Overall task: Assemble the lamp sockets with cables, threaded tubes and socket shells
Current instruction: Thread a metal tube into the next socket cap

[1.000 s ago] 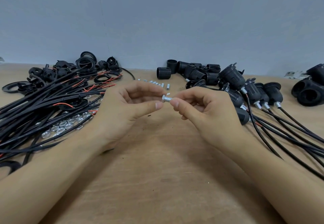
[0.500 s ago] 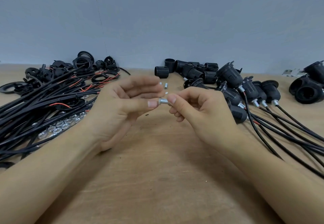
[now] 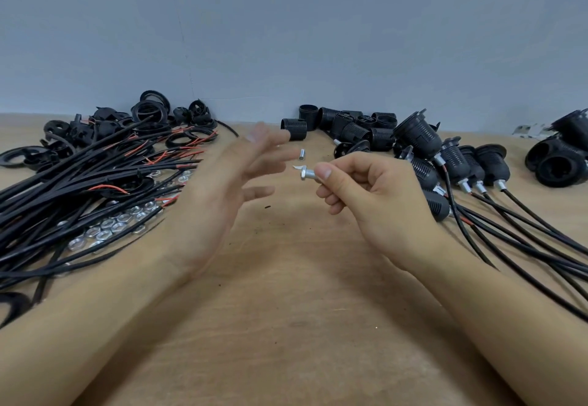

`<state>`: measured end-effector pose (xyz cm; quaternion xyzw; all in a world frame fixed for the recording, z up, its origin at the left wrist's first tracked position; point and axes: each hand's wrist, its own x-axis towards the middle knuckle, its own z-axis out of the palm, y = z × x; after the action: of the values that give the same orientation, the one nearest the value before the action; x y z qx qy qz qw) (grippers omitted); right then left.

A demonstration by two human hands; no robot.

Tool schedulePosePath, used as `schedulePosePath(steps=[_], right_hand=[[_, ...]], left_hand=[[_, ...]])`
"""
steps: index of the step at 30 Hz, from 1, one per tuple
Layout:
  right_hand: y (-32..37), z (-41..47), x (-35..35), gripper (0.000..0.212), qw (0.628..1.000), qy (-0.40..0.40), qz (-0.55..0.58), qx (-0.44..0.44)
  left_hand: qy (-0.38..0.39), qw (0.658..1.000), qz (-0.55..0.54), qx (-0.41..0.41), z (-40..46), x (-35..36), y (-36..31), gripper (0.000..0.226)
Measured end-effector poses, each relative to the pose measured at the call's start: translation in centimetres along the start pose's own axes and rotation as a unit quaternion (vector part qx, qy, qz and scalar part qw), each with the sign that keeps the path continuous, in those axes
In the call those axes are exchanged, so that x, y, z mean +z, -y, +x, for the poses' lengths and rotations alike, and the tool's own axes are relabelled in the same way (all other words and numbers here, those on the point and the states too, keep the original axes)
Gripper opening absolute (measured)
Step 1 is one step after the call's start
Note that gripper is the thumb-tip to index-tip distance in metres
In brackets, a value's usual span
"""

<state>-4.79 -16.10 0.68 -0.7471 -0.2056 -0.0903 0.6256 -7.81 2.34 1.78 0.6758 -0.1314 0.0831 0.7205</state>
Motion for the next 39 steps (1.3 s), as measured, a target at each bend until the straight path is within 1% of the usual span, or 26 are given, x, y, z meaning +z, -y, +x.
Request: schedulePosePath(steps=[2,4,7,9,11,13,14,16,19,21,23,25,26,28,30,32,35,36,37,39], right_hand=[[0.0,0.0,0.0,0.011,1.0,-0.001,-0.007,0.001],[-0.1,0.1,-0.1,0.011,1.0,-0.005,-0.005,0.004],[-0.1,0.1,-0.1,0.011,1.0,-0.001,-0.006,0.004],[-0.2,0.1,-0.1,0.011,1.0,0.001,-0.01,0.003],[-0.2,0.1,-0.1,0.012,1.0,-0.003,-0.01,0.005],[-0.2,0.1,-0.2,0.013,1.0,-0.003,-0.017,0.005],[-0.2,0.1,-0.2,0.013,1.0,0.0,-0.017,0.005],[-0.2,0.1,-0.1,0.012,1.0,0.005,-0.012,0.007],[-0.3,0.1,0.0,0.011,1.0,0.008,-0.008,0.009],[-0.3,0.1,-0.1,0.011,1.0,0.009,-0.011,0.009],[-0.3,0.1,-0.2,0.011,1.0,0.007,-0.015,0.008],[-0.3,0.1,-0.2,0.013,1.0,0.006,-0.021,0.007],[-0.3,0.1,-0.1,0.013,1.0,0.008,-0.022,0.007],[-0.3,0.1,-0.1,0.013,1.0,0.013,-0.023,0.009],[-0.3,0.1,0.0,0.013,1.0,0.017,-0.017,0.015],[-0.3,0.1,0.0,0.012,0.999,0.019,-0.011,0.032],[-0.4,0.2,-0.1,0.011,0.998,0.027,-0.015,0.062],[-0.4,0.1,0.0,0.01,0.997,0.032,-0.017,0.067],[-0.4,0.1,0.0,0.01,0.997,0.037,-0.016,0.07],[-0.4,0.0,0.2,0.01,0.997,0.043,-0.013,0.069]], left_hand=[[0.007,1.0,-0.006,0.017,-0.1,0.0,0.1,0.054],[-0.011,0.999,-0.016,0.029,0.0,-0.2,0.0,0.056],[-0.005,1.0,0.024,0.012,0.2,-0.1,0.4,0.062],[0.006,0.999,0.038,0.026,0.1,0.2,0.5,0.059],[-0.018,0.998,0.001,0.059,0.2,0.0,0.3,0.053],[-0.042,0.997,-0.029,0.057,0.3,-0.4,0.0,0.052],[-0.045,0.998,-0.023,0.048,0.4,-0.5,0.1,0.052],[-0.037,0.999,0.014,0.021,0.5,-0.5,0.5,0.056],[0.009,0.999,0.035,-0.028,0.2,-0.1,0.7,0.064],[0.025,0.999,0.023,-0.004,0.1,0.1,0.4,0.061],[-0.01,0.999,-0.026,0.04,0.1,-0.1,-0.2,0.053],[-0.053,0.995,-0.062,0.051,0.1,-0.5,-0.6,0.047],[-0.066,0.995,-0.062,0.049,0.2,-0.6,-0.7,0.045],[-0.079,0.995,-0.035,0.043,0.2,-0.7,-0.5,0.042],[-0.092,0.994,0.022,0.045,0.3,-0.6,-0.1,0.035],[-0.097,0.986,0.127,0.054,0.3,-0.6,0.4,0.023],[-0.063,0.944,0.311,0.089,0.1,-0.9,1.0,0.003],[-0.045,0.932,0.348,0.091,-0.1,-1.0,1.1,0.011],[-0.02,0.927,0.363,0.087,-0.2,-1.0,1.2,0.021],[0.029,0.93,0.357,0.08,-0.4,-0.7,1.2,0.035]])
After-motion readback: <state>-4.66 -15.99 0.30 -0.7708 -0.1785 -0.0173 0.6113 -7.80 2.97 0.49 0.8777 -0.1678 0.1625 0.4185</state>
